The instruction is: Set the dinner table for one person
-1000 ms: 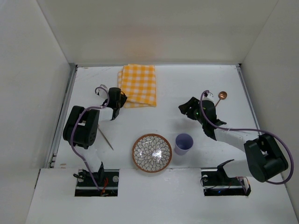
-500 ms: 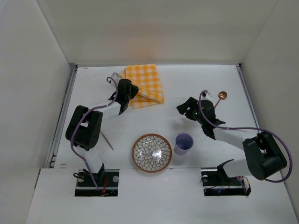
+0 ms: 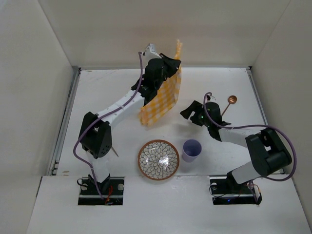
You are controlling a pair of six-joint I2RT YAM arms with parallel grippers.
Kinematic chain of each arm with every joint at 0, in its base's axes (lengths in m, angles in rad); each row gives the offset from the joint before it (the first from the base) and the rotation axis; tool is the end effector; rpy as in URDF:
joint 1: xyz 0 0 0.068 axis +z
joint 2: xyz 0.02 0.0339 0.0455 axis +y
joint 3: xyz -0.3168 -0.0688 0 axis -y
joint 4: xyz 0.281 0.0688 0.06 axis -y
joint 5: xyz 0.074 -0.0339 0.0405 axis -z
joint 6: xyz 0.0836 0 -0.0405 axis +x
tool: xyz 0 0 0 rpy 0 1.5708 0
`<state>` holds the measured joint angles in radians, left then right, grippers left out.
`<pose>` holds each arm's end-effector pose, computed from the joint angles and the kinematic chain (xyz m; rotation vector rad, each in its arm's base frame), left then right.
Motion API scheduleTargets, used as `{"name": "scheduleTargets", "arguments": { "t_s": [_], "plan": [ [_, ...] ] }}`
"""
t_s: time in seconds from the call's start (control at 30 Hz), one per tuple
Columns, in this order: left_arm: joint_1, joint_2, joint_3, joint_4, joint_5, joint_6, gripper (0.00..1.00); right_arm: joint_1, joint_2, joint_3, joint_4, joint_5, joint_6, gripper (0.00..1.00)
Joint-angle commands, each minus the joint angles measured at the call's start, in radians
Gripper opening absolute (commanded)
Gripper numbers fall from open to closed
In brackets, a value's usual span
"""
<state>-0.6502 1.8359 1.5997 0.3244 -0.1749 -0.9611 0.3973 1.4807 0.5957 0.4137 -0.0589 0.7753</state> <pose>0.4434 -0.3189 0.4256 -0.3969 1.5485 -1.1571 0.3265 0.1424 0.1781 0.3633 2.1044 0.7763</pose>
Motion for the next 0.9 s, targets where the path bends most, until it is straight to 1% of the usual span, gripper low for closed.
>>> {"name": "scheduleTargets", "arguments": {
  "t_s": [0.0, 0.07, 0.13, 0.27, 0.33, 0.4, 0.53, 0.6, 0.67, 0.73, 0.87],
  "plan": [
    [-0.019, -0.040, 0.048, -0.021, 0.009, 0.042, 0.00, -0.013, 0.001, 0.052, 0.117, -0.067, 0.018, 0.82],
    [-0.019, -0.037, 0.066, -0.024, 0.003, 0.059, 0.00, 0.004, -0.013, 0.050, 0.152, -0.090, 0.002, 0.83],
    [-0.012, -0.027, 0.080, -0.031, 0.002, 0.059, 0.00, 0.022, -0.020, 0.056, 0.151, -0.108, -0.004, 0.84],
    [0.010, 0.002, 0.094, -0.031, -0.014, 0.068, 0.00, 0.022, -0.126, 0.027, 0.128, -0.118, -0.054, 0.84],
    [0.030, 0.019, 0.092, -0.031, -0.012, 0.067, 0.00, 0.022, -0.177, 0.027, 0.071, -0.096, -0.076, 0.85],
    [0.045, 0.034, 0.088, -0.027, -0.014, 0.070, 0.00, 0.030, -0.186, 0.071, -0.027, -0.075, -0.108, 0.86],
    [0.097, 0.040, 0.053, -0.013, -0.041, 0.090, 0.00, 0.106, -0.152, 0.180, -0.206, 0.022, -0.177, 0.87],
    [0.129, 0.025, 0.002, 0.008, -0.047, 0.088, 0.00, 0.125, -0.117, 0.242, -0.292, 0.059, -0.194, 0.87],
    [0.151, 0.002, -0.064, 0.047, -0.049, 0.076, 0.00, 0.143, -0.068, 0.303, -0.383, 0.067, -0.199, 0.87],
    [0.160, -0.013, -0.122, 0.086, -0.054, 0.078, 0.00, 0.171, -0.015, 0.355, -0.436, 0.073, -0.209, 0.85],
    [0.191, -0.004, -0.158, 0.110, -0.071, 0.067, 0.01, 0.226, 0.093, 0.459, -0.527, 0.088, -0.231, 0.81]
  ]
}}
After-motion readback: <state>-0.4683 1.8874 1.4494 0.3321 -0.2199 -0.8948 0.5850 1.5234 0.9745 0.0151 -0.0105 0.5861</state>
